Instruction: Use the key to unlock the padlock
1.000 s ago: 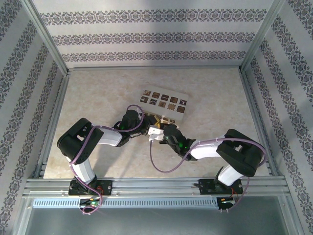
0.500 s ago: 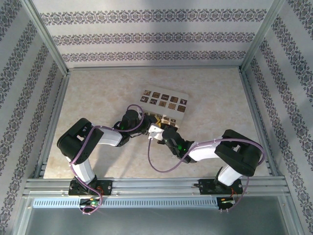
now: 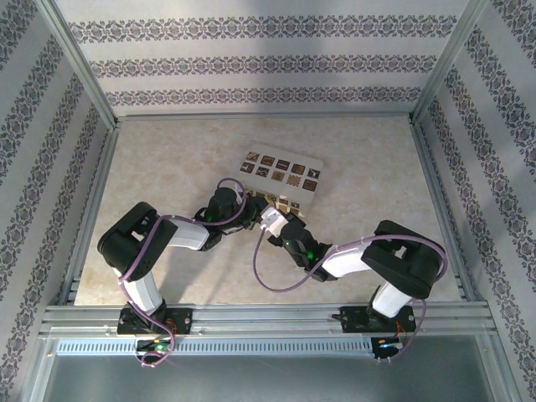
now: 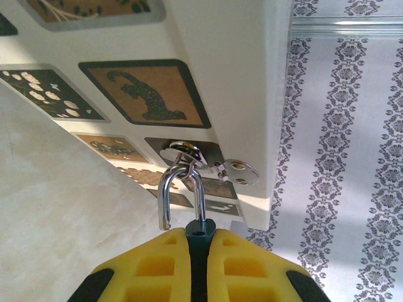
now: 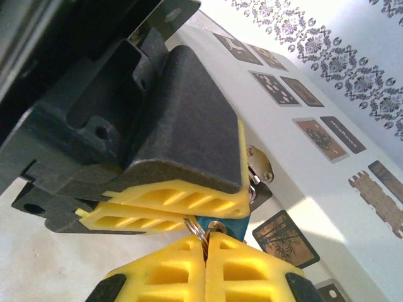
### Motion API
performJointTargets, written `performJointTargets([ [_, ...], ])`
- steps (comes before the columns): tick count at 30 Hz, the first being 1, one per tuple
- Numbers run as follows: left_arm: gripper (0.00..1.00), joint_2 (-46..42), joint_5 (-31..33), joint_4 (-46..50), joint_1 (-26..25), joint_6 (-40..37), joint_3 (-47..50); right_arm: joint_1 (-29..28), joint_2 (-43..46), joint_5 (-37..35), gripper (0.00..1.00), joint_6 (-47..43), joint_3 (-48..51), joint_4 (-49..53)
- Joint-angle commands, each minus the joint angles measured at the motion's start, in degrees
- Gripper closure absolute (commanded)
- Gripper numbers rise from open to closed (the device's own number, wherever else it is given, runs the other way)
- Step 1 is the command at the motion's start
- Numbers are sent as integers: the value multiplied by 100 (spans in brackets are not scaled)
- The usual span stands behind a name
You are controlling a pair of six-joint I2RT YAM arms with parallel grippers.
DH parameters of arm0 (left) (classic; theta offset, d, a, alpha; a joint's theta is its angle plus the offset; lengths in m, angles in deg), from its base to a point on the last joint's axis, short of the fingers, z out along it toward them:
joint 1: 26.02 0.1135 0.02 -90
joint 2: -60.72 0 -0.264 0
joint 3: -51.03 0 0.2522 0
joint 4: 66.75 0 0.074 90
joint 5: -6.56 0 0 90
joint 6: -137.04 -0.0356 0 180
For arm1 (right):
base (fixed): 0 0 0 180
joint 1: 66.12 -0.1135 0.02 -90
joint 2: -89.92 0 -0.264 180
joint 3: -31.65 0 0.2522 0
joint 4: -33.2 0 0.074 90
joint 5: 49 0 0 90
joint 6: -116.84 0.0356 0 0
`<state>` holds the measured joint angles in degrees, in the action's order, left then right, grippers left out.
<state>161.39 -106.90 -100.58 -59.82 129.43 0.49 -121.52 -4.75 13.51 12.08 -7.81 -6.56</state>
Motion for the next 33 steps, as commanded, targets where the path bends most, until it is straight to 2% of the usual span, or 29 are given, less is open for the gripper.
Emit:
performJointTargets([
  [1,94,21,-116,-236,-198,-130,-100,-121,-160,433,100,633,16,-866],
  [12,94,381,-70,-355,-250,-109,-179,-121,-878,338,100,1678,200,-1923],
  [23,95,554,-89,-356,-267,-96,-260,80,-1123,432,100,2678,423,-2577],
  [33,92,642,-51,-234,-267,-118,-304,126,-1268,511,100,2839,451,-2576],
])
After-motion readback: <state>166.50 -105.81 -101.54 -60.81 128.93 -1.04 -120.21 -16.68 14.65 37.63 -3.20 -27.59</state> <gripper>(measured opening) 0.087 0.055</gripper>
